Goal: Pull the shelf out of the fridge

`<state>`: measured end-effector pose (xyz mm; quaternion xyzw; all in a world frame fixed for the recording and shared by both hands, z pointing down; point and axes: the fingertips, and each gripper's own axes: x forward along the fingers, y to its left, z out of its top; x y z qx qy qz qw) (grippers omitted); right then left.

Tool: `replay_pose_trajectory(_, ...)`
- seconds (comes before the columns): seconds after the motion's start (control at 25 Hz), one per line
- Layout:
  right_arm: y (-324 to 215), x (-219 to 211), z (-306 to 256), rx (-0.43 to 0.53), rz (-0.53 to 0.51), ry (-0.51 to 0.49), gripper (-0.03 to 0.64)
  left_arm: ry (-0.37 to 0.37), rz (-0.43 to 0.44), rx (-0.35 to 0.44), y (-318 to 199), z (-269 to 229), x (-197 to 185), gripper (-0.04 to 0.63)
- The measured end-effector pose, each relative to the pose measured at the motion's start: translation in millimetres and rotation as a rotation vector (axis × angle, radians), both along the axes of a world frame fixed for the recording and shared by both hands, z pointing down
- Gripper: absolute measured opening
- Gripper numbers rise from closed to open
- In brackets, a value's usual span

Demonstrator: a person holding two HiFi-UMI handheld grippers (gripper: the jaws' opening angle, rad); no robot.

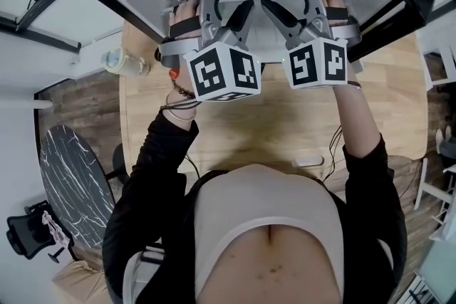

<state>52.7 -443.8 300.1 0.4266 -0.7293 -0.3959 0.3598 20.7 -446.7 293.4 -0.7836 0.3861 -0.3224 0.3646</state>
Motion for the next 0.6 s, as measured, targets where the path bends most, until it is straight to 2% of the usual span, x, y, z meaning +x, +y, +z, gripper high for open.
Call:
replay_pose_trajectory(0.2, -2.1, 0.0, 2.8, 0.001, 0.015, 0.026, 0.293, -0.032, -0.045, -0.012, -5.1, 2.3, -0.5, 0.243)
replay_pose_trajectory(0.32, -2.9, -0.2, 3.6, 0.011, 0.017, 0.049, 0.288, -0.093, -0.064, 0.015, -7.3, 3.7, -3.5, 0.183)
replay_pose_trajectory(0.36, -3.3, 0.4, 3.7, 0.023, 0.02, 0.063, 0.269, -0.129, -0.074, 0.036, -8.4, 4.6, -4.6, 0.151)
replay_pose_trajectory(0.4, -3.7, 1.5, 3.4, 0.037, 0.025, 0.079, 0.219, -0.163, -0.084, 0.058, -9.3, 5.3, -5.4, 0.115)
replay_pose_trajectory(0.44, -4.1, 2.9, 2.8, 0.052, 0.03, 0.093, 0.149, -0.188, -0.092, 0.078, -9.9, 5.9, -5.8, 0.098)
replay_pose_trajectory(0.48, -4.5, 3.9, 1.9, 0.063, 0.034, 0.1, 0.108, -0.201, -0.097, 0.092, -10.1, 6.3, -5.9, 0.093)
replay_pose_trajectory(0.6, -5.6, 4.2, 0.0, 0.072, 0.042, 0.099, 0.095, -0.21, -0.104, 0.114, -10.8, 6.1, -6.2, 0.087)
